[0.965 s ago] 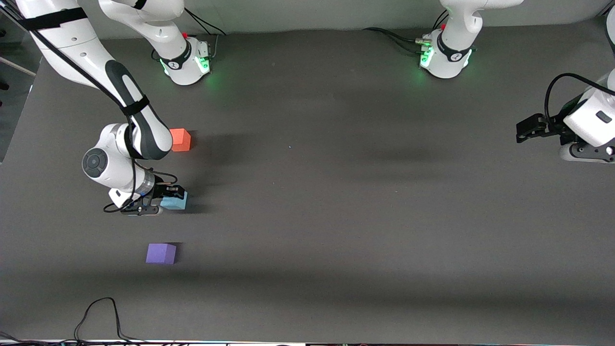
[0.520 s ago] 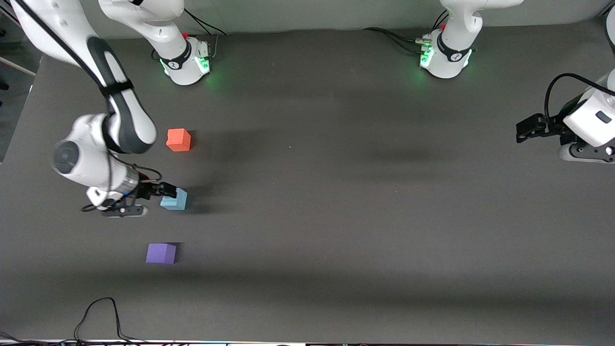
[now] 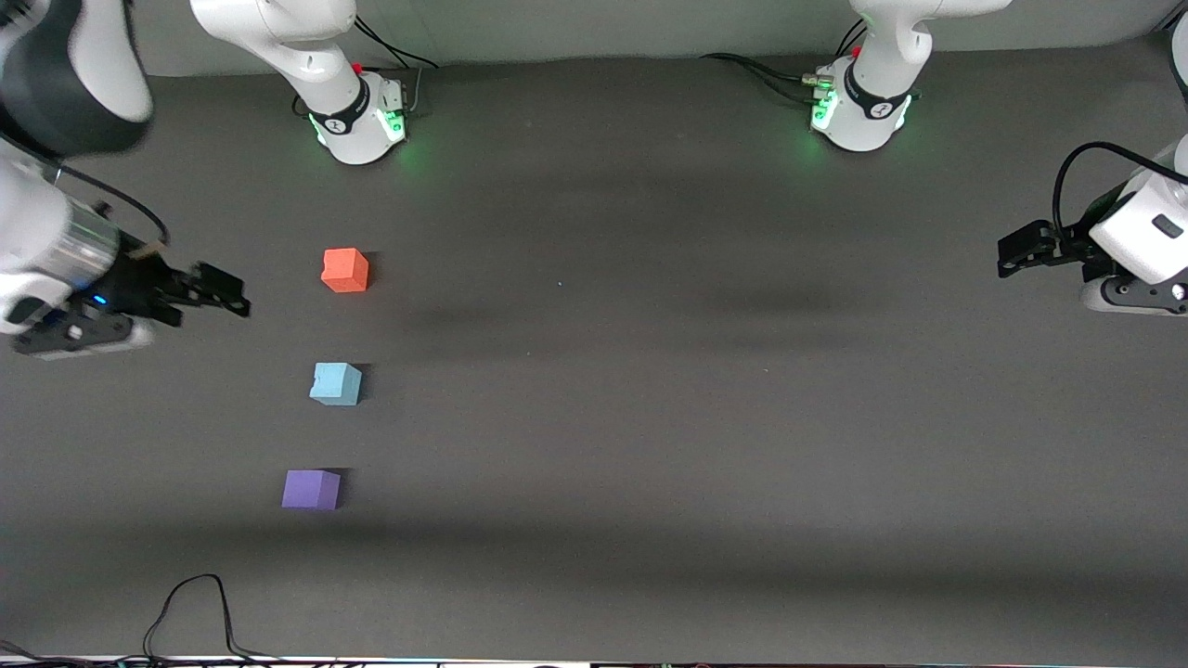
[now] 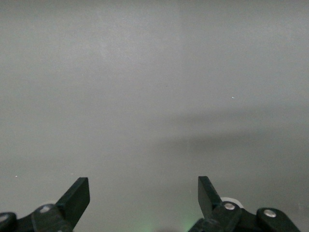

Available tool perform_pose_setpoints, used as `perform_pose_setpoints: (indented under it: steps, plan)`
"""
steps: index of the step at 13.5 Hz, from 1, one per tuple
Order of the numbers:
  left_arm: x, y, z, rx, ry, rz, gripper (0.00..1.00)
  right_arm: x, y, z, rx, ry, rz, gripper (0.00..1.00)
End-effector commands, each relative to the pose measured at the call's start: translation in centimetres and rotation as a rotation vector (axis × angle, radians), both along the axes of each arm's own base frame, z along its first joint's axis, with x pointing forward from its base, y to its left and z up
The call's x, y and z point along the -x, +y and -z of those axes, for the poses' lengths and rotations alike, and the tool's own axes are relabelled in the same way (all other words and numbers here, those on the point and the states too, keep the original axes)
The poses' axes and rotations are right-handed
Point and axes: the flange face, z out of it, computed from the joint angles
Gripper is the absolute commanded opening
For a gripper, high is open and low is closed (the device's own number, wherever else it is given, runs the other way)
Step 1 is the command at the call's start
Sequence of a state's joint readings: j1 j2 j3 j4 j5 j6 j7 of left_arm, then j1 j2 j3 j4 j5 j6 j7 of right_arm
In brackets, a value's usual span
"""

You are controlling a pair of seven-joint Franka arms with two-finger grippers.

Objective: Place blue block between orange and purple blocks
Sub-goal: 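Open the right gripper and lift it away from the blue cube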

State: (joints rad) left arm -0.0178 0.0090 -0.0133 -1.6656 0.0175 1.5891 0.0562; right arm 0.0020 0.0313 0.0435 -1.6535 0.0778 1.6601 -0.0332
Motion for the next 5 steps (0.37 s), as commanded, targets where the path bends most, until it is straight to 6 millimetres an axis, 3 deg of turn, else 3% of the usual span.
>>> perform_pose_setpoints:
  steps: [1, 2, 5]
  plan:
    - [0.0, 0.1, -0.6, 0.007, -0.018, -0.005, 1.0, 1.0, 1.0, -5.3, 0.015, 0.008, -0.024, 1.0]
    - [0.0, 0.1, -0.6, 0.007, -0.018, -0.004, 1.0, 1.8, 2.1, -6.7, 0.016, -0.008, -0.036, 1.0]
    - [0.0, 0.1, -0.6, 0.007, -0.018, -0.004, 1.0, 2.5, 3.1, -7.2, 0.015, -0.006, -0.051, 1.0]
